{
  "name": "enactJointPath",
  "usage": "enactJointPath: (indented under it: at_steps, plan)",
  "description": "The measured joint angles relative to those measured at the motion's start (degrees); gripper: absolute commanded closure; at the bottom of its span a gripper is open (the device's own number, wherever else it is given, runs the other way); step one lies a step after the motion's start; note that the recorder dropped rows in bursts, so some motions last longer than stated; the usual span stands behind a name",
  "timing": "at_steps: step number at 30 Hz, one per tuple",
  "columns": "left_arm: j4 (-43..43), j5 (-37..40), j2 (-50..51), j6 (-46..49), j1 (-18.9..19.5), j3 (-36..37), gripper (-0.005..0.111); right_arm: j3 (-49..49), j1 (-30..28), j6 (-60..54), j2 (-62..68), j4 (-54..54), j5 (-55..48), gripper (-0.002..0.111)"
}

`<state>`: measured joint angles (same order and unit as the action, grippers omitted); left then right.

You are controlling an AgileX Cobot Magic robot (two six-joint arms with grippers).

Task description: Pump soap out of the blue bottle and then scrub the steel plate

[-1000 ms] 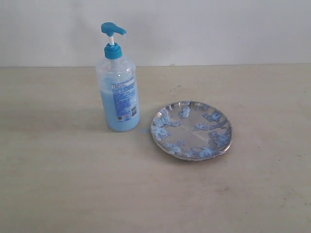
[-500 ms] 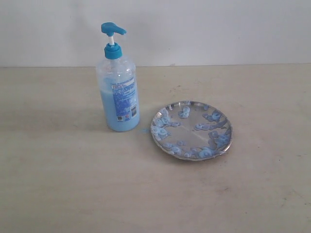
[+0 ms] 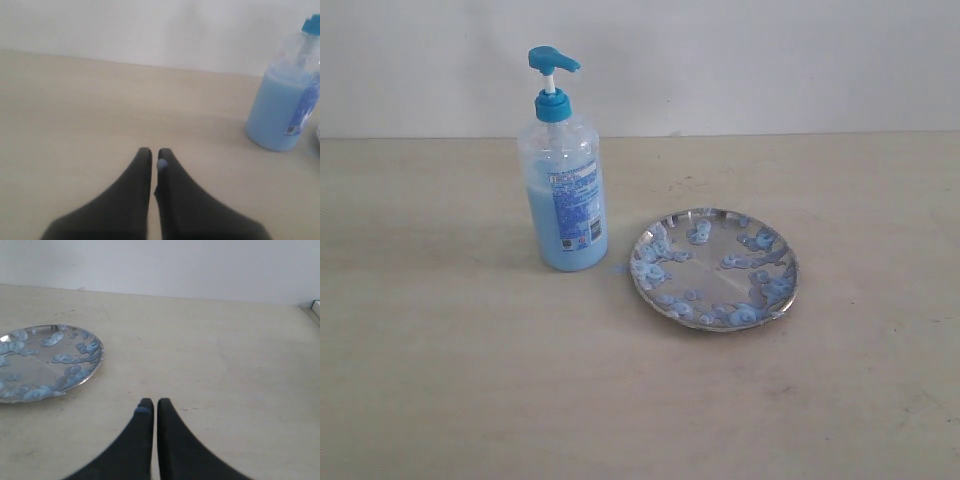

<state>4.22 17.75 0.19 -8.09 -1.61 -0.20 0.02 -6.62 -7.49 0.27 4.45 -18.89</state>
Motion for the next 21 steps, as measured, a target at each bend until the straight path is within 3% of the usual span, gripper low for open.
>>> enactJointPath:
  at_steps: [8,21]
  plan:
    - [-4.22,2.43,0.00,4.32,3.52,0.00,0.103,0.00,0.00,0.00,0.00,0.00,0.00,0.109]
    - [-4.22,2.43,0.00,5.11,3.59,0.00,0.103,0.00,0.00,0.03,0.00,0.00,0.00,0.109]
